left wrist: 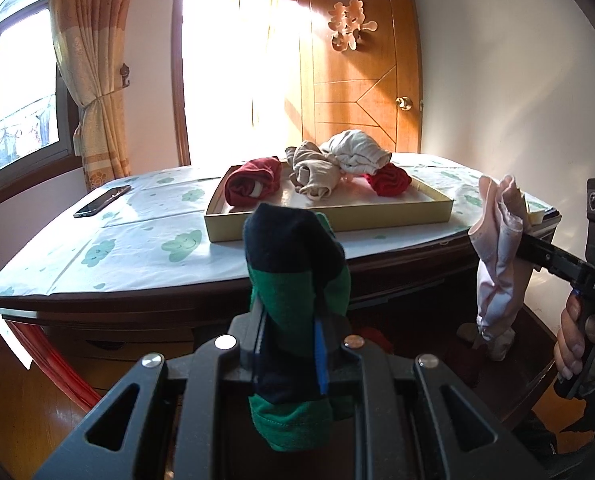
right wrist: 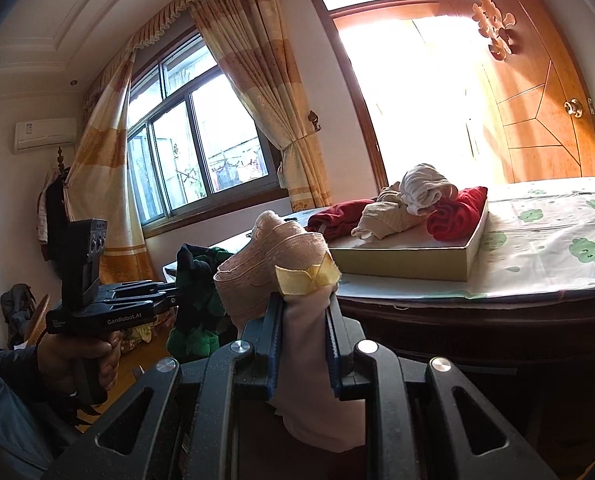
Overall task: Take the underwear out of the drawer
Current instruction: 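Carry the green-and-black sock and pink underwear over to the beige tray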
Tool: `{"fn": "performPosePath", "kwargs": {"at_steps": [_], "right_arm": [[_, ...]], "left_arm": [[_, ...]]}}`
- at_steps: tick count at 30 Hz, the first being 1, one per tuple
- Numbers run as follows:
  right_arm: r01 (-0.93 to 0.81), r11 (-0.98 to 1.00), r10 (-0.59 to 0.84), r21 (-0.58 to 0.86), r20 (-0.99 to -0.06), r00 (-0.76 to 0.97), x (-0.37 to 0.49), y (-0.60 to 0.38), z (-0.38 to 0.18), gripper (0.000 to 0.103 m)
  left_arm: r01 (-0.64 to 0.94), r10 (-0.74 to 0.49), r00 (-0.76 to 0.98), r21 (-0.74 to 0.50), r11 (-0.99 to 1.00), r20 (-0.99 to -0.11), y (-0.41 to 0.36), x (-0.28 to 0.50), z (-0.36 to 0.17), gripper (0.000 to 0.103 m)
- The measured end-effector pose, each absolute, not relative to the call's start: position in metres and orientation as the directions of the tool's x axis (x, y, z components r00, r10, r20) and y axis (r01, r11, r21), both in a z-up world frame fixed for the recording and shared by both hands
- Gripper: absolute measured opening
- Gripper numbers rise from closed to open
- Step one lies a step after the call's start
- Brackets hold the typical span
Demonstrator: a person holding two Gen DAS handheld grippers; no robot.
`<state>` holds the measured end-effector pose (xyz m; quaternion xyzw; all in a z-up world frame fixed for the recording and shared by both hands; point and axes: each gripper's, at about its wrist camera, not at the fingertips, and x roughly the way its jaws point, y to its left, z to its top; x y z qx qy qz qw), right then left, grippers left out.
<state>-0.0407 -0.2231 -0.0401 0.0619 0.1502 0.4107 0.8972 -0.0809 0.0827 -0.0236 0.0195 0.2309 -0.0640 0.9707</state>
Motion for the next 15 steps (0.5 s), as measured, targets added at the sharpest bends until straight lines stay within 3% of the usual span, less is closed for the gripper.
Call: {"fn": "performPosePath", "kwargs": {"at_steps": [15], "right_arm": [[-0.710,0.659,0.752,0.249,-0.207,0.626,-0.038,-0.224,-0.038,0.021]], "left_arm": [[0.152,-0.138,0.902,0.001,0.988,-0.409,0.082,-0.078,-0.009,0.017]]}}
